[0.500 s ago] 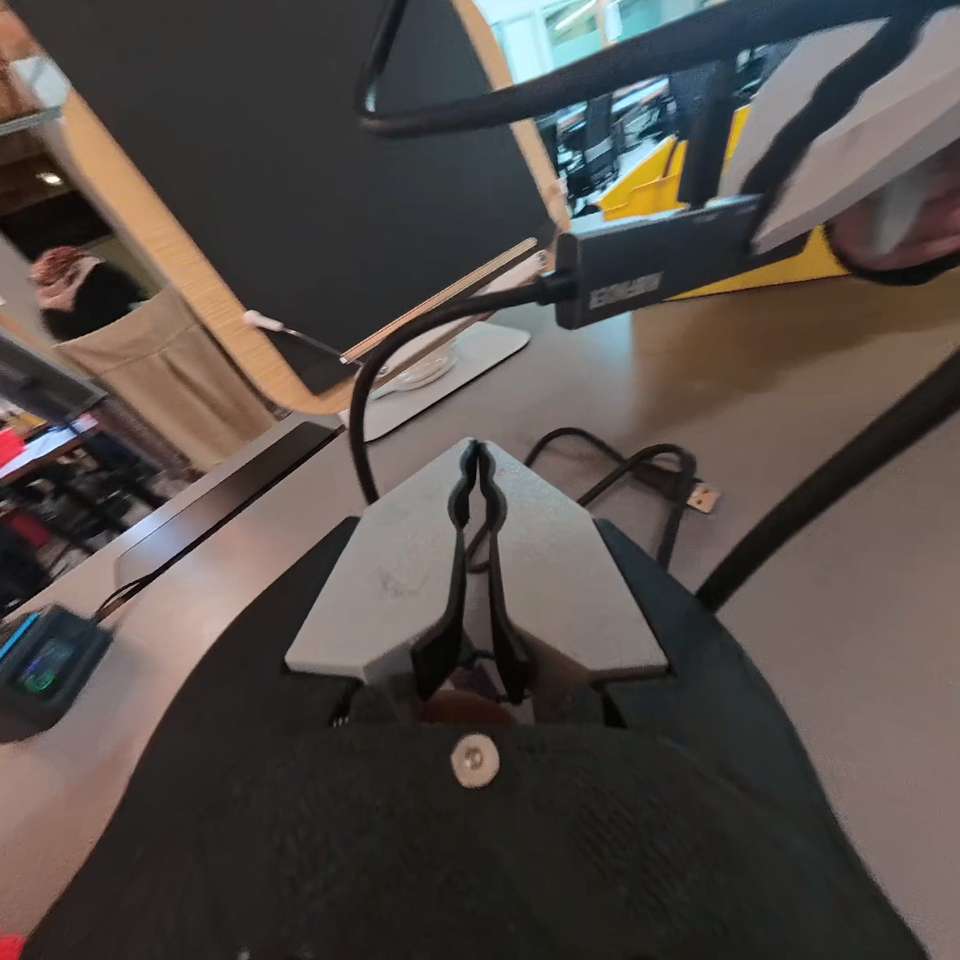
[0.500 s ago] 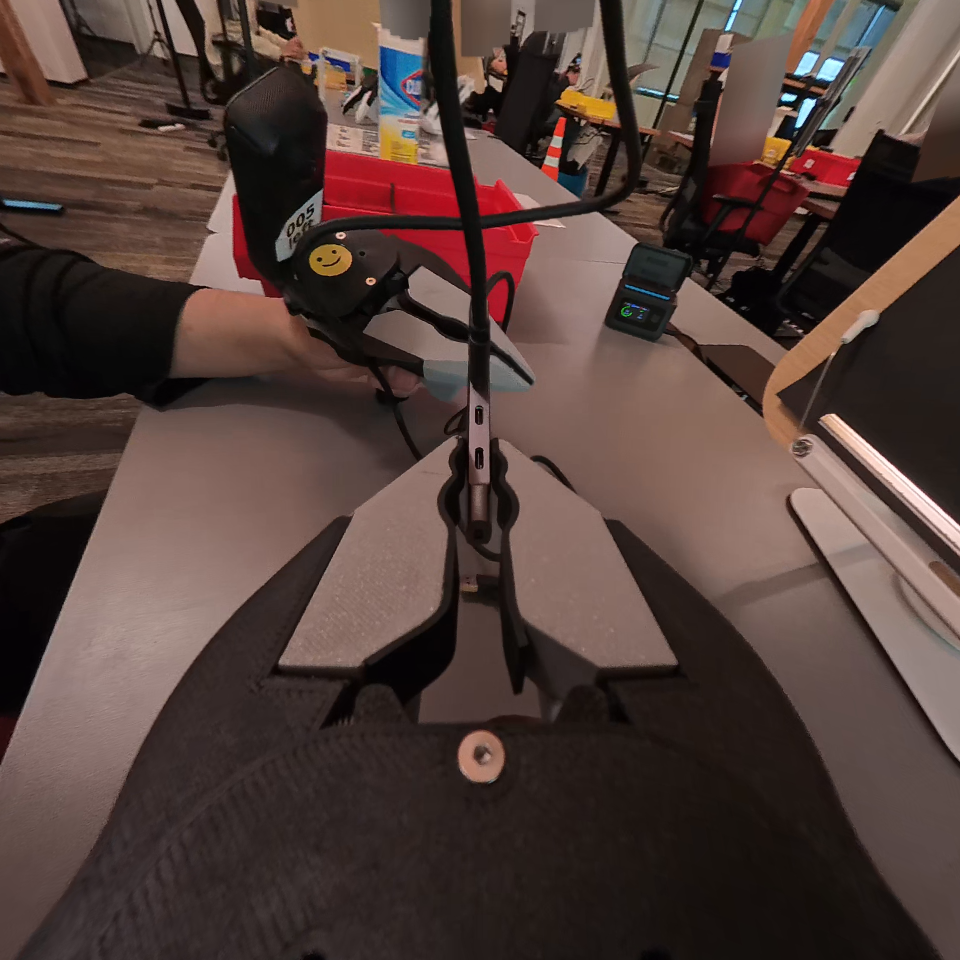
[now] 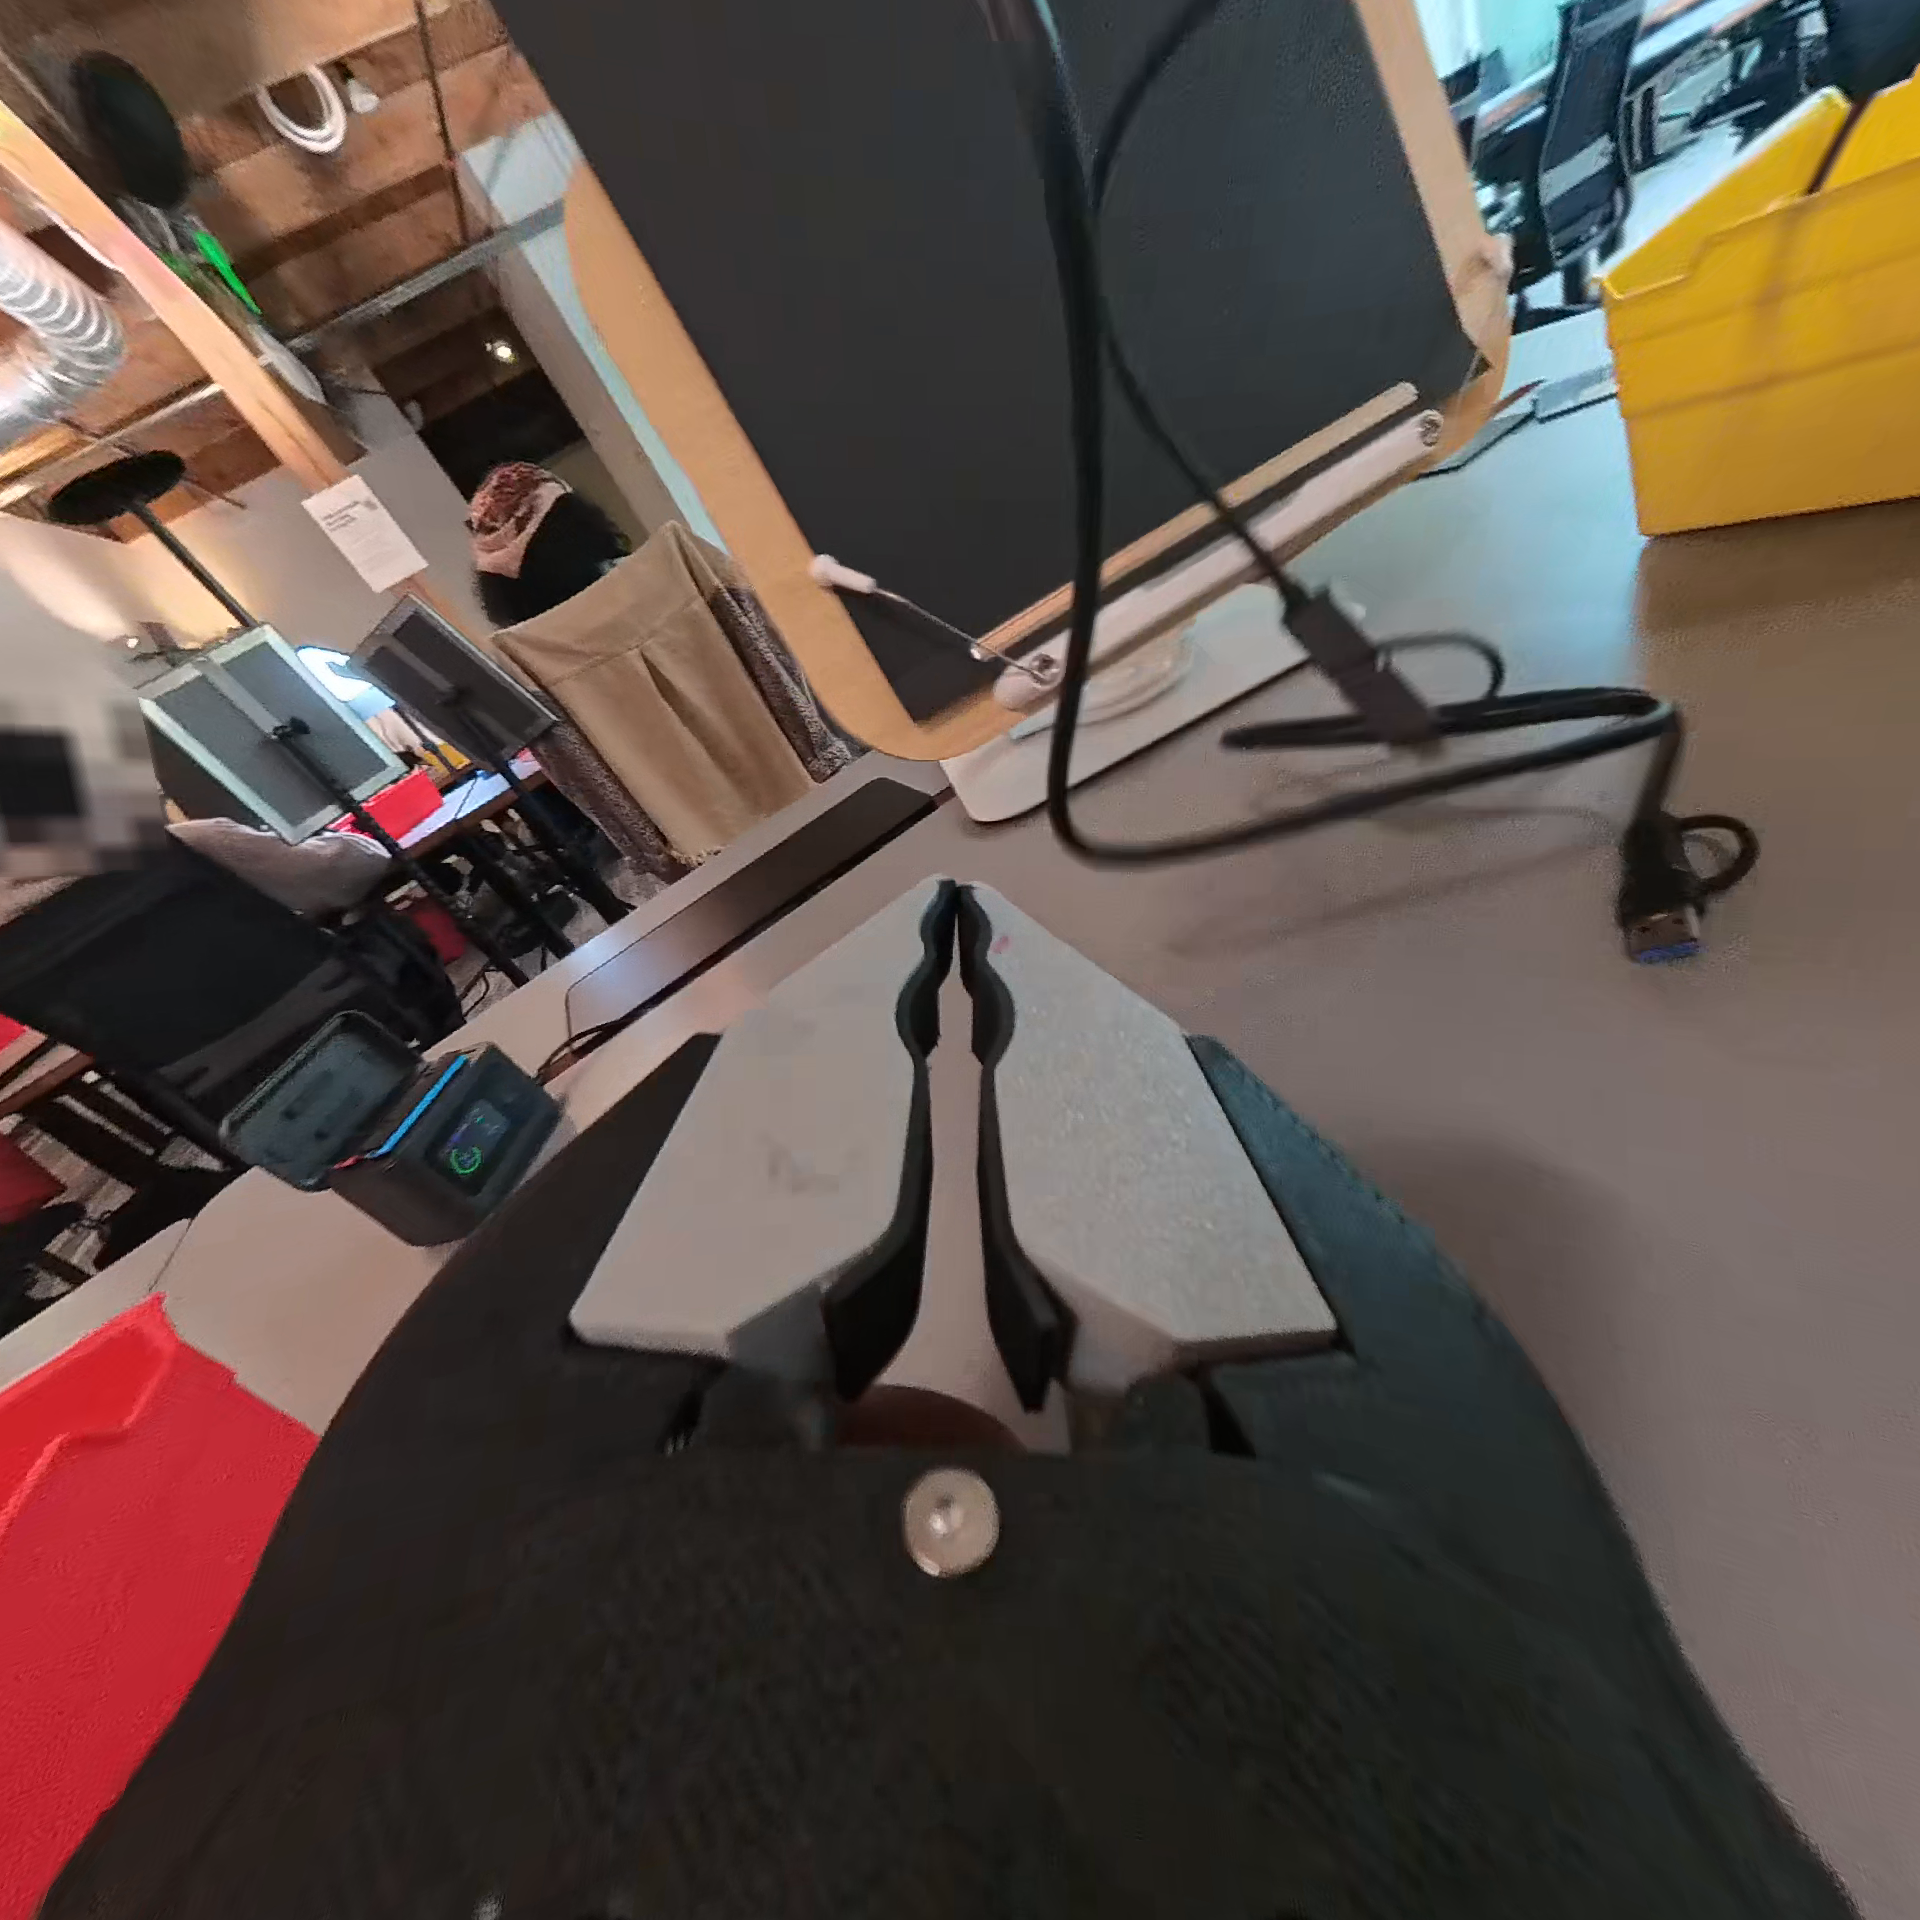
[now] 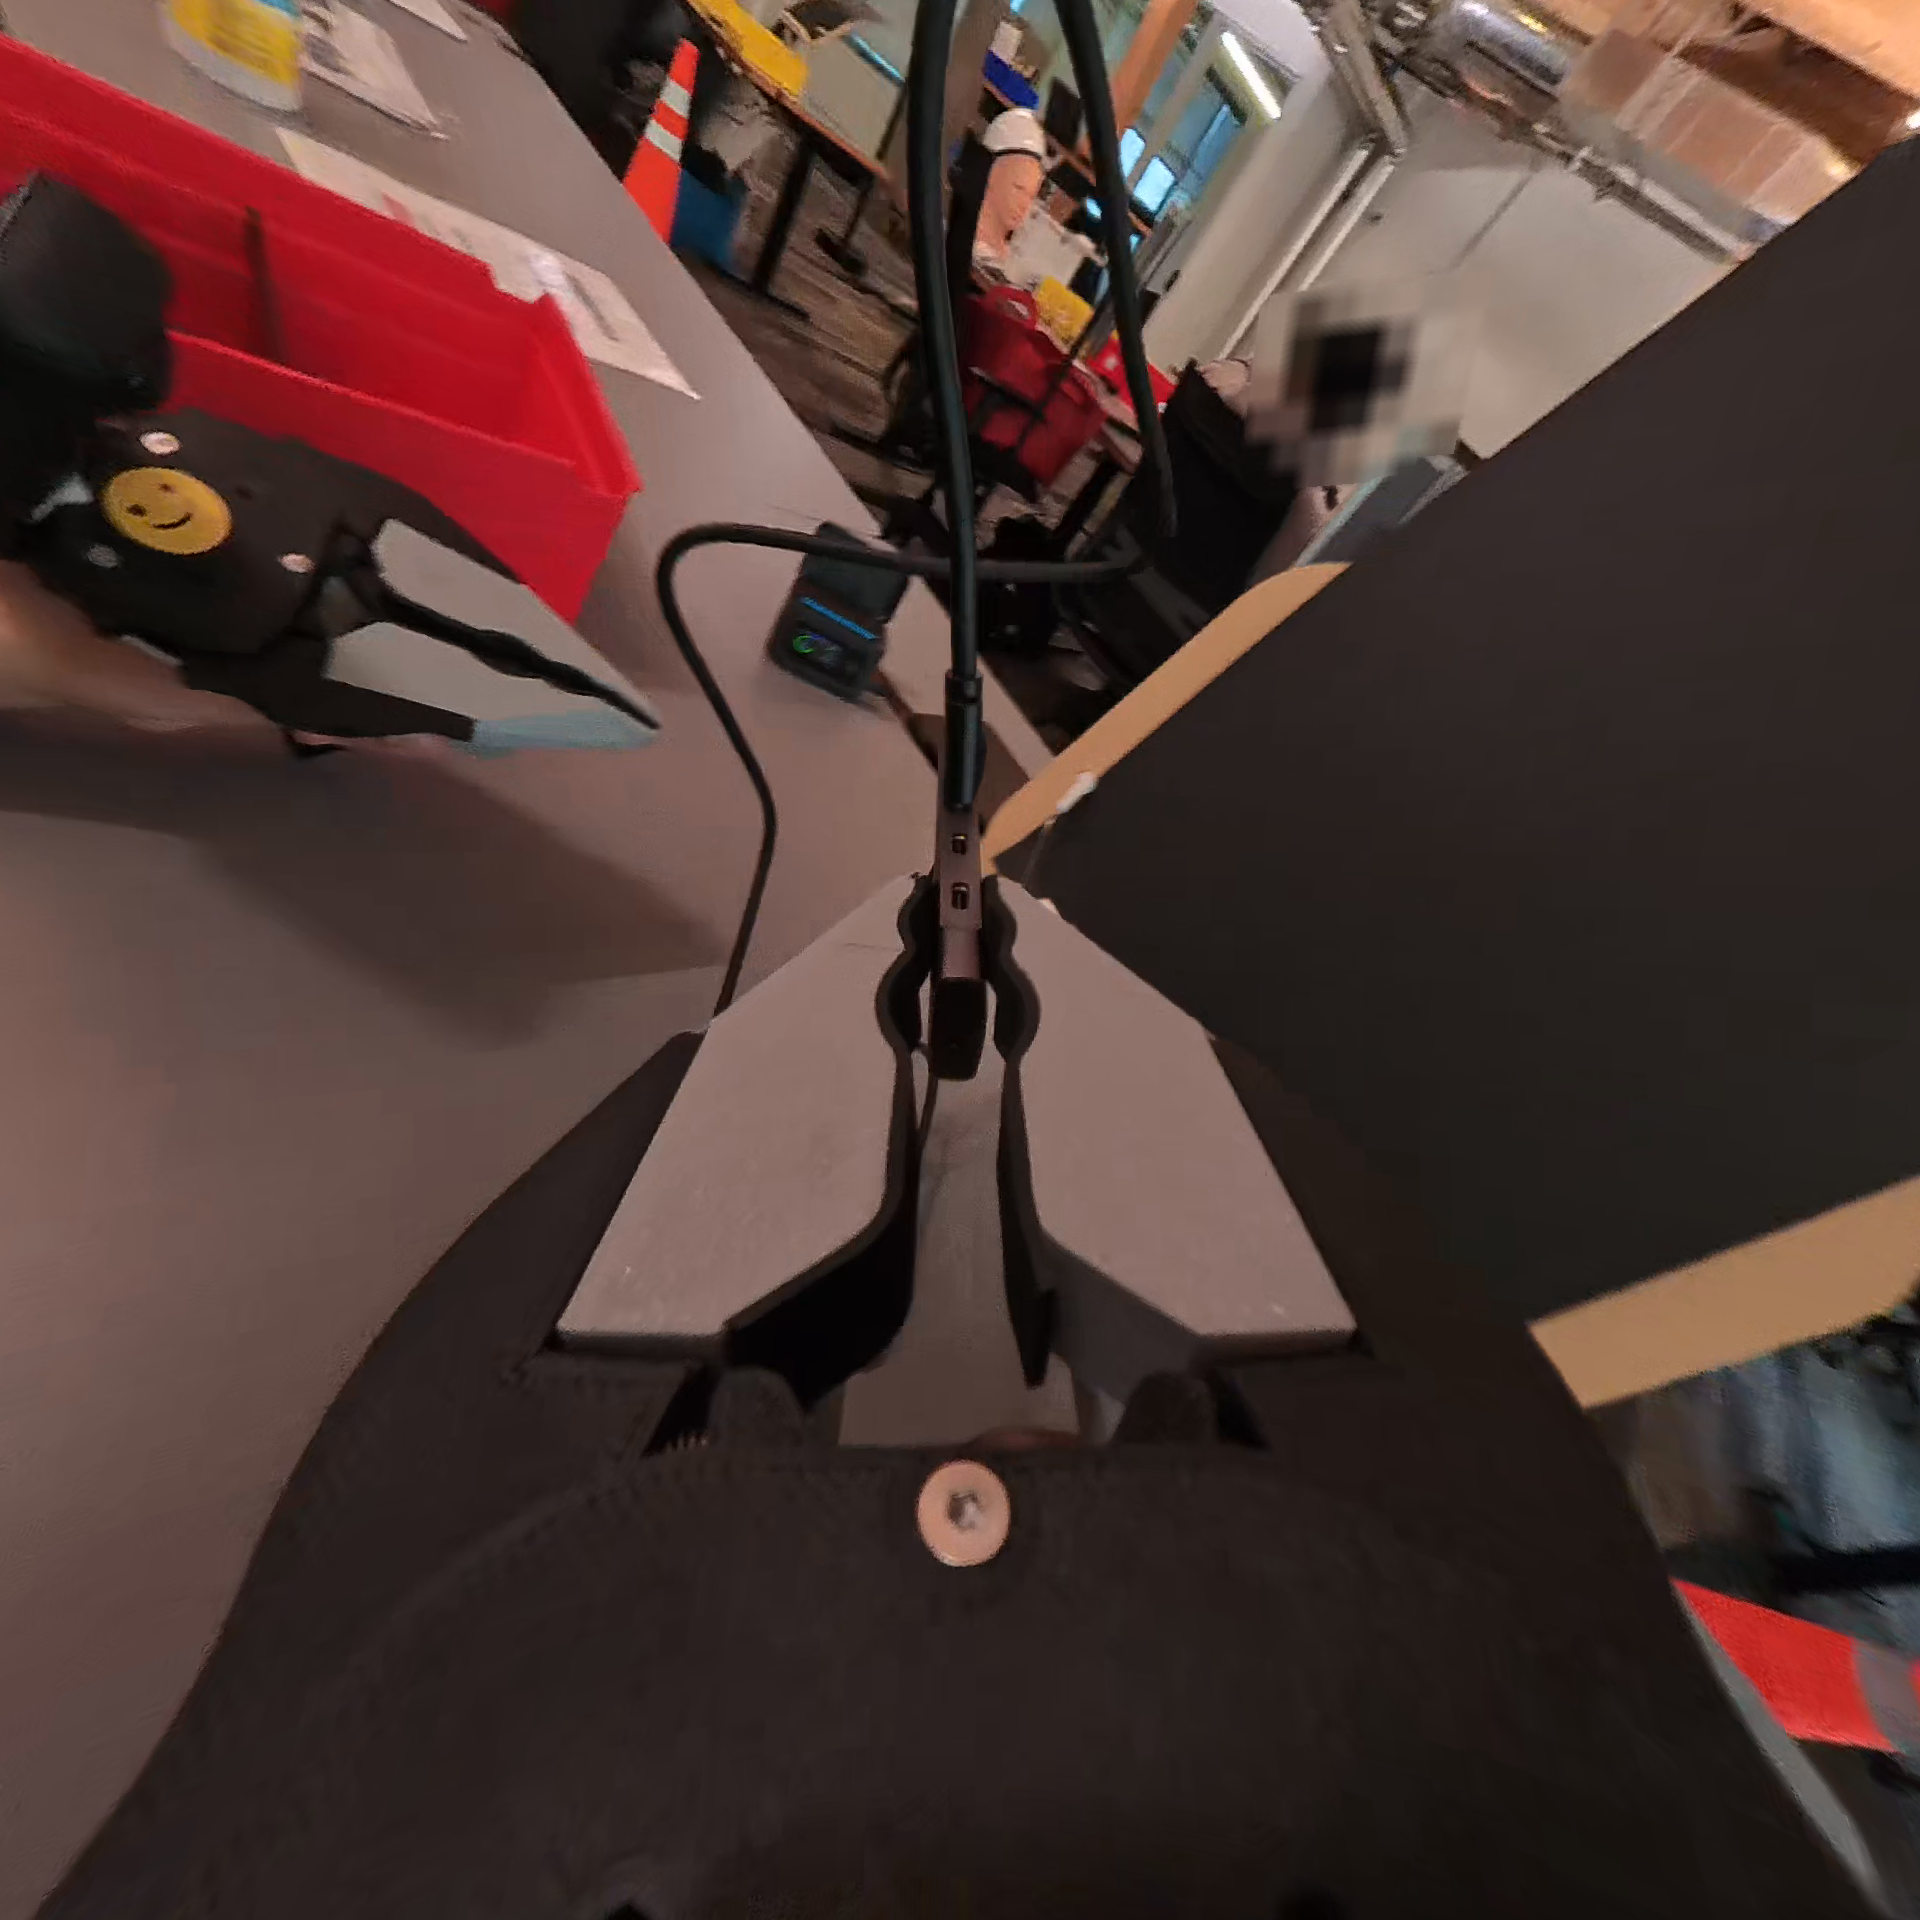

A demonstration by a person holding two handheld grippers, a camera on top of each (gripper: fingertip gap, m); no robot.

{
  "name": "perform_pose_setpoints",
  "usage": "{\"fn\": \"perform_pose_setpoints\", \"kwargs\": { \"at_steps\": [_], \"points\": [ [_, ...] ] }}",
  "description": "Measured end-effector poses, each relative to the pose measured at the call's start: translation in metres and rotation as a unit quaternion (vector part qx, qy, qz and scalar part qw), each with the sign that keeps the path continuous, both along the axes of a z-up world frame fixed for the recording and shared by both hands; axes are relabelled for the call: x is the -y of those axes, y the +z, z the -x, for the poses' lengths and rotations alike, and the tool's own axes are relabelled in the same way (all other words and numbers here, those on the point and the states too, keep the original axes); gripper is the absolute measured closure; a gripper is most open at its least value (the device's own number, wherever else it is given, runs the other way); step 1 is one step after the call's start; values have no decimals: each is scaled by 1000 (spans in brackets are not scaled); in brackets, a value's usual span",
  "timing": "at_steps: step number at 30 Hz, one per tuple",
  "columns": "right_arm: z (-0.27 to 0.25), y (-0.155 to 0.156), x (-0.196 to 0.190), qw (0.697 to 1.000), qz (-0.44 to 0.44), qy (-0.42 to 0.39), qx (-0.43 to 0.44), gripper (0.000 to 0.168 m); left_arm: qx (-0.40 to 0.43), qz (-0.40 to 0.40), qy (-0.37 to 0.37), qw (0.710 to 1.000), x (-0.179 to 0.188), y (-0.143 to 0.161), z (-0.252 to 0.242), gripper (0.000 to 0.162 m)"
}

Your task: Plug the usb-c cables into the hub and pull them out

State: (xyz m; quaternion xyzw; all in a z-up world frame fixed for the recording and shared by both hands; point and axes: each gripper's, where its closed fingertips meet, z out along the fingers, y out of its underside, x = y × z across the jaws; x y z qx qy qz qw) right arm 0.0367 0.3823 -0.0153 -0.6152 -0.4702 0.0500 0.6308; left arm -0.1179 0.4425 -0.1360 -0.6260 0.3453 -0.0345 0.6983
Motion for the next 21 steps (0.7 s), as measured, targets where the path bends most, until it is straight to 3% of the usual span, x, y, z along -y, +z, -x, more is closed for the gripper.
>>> {"fn": "perform_pose_setpoints", "kwargs": {
  "at_steps": [14,21],
  "points": [
    [-111,222,-14,977,-126,-170,37,163,-30,-18,23,999,-5,-2,10,162],
    [-188,301,-34,941,-153,-293,69,162,-26,-16,32,999,-7,-2,15,162]
  ]
}}
